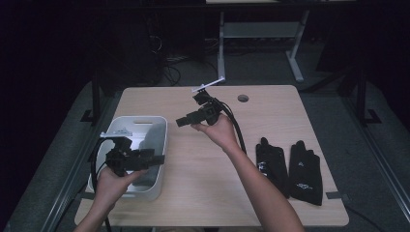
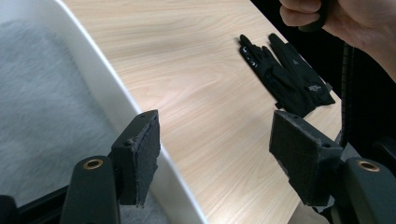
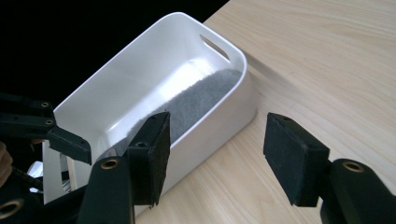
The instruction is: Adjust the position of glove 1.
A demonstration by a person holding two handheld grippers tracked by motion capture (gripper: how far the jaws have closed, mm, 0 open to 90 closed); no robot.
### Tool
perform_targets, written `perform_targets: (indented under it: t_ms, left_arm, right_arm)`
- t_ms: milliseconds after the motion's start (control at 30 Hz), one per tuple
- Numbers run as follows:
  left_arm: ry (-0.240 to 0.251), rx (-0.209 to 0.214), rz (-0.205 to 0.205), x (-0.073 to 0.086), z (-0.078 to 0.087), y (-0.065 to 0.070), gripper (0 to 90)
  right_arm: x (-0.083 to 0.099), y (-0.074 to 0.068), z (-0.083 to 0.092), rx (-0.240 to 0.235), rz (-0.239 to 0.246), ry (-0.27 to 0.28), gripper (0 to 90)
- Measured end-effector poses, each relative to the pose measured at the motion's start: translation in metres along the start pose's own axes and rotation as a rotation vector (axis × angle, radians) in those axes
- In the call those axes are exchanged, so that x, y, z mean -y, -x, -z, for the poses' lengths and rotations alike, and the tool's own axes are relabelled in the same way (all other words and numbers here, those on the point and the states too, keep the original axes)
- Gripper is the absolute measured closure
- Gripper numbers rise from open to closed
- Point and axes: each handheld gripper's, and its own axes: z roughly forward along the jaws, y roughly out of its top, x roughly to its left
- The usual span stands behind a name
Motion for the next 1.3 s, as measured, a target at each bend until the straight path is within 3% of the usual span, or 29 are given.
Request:
perform_targets:
  t_ms: [500, 1300]
  left_arm:
    - [0.002, 0.026, -0.020, -0.011, -0.015, 0.014, 32.8]
    - [-0.022, 0.051, -0.072, -0.015, -0.044, 0.040, 29.5]
  right_arm:
    - [0.010, 0.010, 0.024, 0.024, -0.001, 0.011, 39.7]
    - [0.047, 0.040, 0.074, 0.058, -0.045, 0.042, 37.2]
